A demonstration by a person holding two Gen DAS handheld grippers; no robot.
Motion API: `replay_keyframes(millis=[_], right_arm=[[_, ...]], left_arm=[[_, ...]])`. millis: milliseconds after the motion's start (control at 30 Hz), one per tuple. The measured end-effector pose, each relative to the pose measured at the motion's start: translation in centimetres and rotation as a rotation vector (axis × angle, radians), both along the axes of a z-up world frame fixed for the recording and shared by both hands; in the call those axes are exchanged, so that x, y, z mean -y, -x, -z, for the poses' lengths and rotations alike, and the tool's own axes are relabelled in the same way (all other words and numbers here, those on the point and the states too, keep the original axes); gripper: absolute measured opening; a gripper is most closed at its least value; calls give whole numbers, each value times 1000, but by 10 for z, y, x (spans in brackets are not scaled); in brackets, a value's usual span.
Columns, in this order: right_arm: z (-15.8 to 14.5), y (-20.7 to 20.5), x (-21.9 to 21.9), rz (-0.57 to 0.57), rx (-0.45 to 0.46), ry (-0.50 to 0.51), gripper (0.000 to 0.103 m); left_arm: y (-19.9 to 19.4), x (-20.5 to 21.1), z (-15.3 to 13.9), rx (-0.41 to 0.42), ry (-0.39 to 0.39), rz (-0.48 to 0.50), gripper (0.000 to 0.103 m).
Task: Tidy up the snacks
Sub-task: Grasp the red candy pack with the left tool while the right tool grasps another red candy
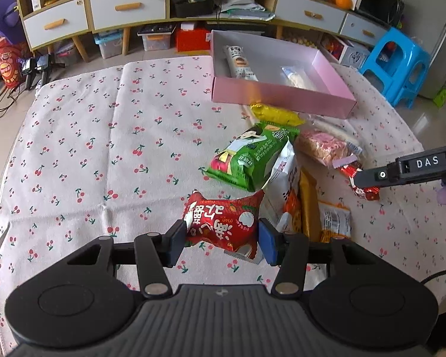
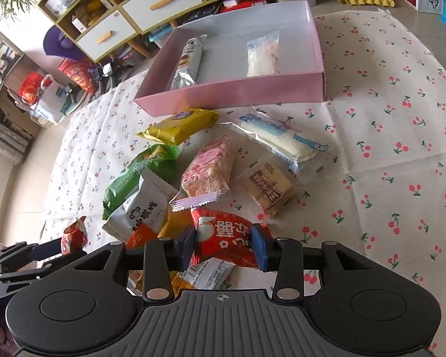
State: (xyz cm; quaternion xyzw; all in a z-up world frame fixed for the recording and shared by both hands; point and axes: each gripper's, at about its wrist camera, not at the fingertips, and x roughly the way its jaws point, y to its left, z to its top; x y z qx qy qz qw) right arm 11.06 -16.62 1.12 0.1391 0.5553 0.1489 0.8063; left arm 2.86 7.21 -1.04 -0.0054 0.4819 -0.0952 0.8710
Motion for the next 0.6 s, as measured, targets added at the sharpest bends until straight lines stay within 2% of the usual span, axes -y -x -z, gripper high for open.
replay_keyframes(millis=[600], right_arm=[[-23,-1,35,90,31,-78,39]], left_arm=[[-15,24,-12,38,53,7,48]])
